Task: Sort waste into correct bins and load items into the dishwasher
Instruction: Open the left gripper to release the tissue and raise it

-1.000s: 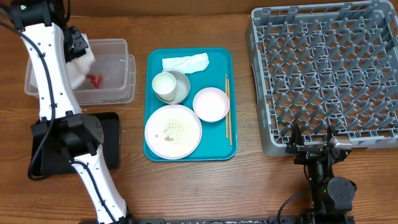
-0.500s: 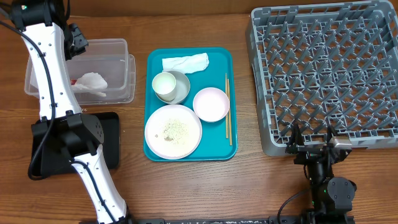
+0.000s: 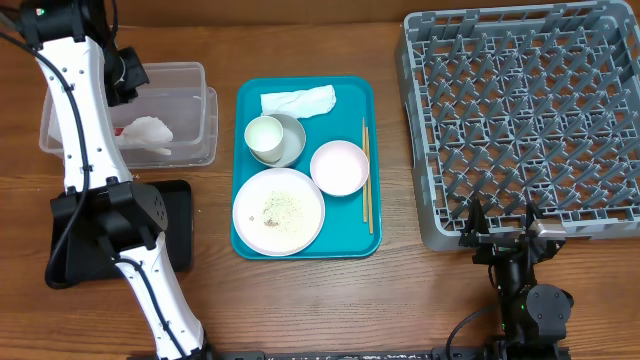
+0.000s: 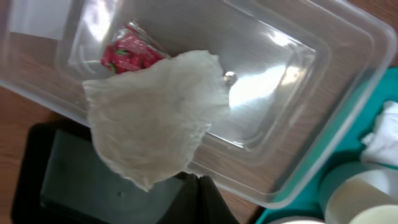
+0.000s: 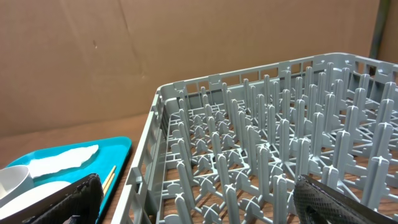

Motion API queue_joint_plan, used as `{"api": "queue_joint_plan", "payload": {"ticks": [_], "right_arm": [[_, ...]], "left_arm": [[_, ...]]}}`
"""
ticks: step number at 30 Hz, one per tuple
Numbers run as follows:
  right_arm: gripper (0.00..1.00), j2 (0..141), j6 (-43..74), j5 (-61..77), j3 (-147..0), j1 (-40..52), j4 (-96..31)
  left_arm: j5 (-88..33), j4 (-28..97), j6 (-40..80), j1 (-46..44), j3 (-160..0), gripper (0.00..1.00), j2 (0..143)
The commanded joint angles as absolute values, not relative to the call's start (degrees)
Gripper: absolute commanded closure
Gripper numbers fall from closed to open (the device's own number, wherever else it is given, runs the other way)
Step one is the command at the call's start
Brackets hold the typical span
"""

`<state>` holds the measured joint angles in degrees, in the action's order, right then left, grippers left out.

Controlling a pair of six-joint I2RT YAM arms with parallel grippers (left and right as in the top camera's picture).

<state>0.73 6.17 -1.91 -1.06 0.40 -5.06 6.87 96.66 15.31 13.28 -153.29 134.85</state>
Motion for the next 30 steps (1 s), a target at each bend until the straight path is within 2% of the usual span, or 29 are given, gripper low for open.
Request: {"api": "queue_joint_plan", "payload": {"ticks": [1, 5, 10, 16, 21, 30], "right_arm": [[0.0, 0.2, 5.9, -2.3, -0.5, 0.7, -4.6], [0.0, 0.2, 5.9, -2.3, -0.5, 0.7, -4.6], [0.0, 0.2, 5.9, -2.3, -0.5, 0.7, -4.6], [0.0, 0.2, 5.9, -2.3, -0.5, 0.7, -4.6], [0.0, 0.2, 5.9, -2.3, -0.5, 0.7, -4.6], [0.0, 0.2, 5.9, -2.3, -0.5, 0.7, -4.6]], "left_arm": [[11.9, 96.8, 16.3, 14.2, -153.1, 0.96, 134.3], [6.4, 96.8, 14.8, 14.7, -153.1, 0.96, 132.1], [10.0, 96.8, 13.7, 14.7, -148.3, 0.96, 124.8], [11.6, 96.8, 17.0, 16.5, -133.8, 0.96, 116.7], [10.9, 96.6, 22.5, 17.7, -122.8, 0.96, 116.0], [11.1, 81.9, 22.4, 17.6, -109.6, 0.96, 116.3]]}}
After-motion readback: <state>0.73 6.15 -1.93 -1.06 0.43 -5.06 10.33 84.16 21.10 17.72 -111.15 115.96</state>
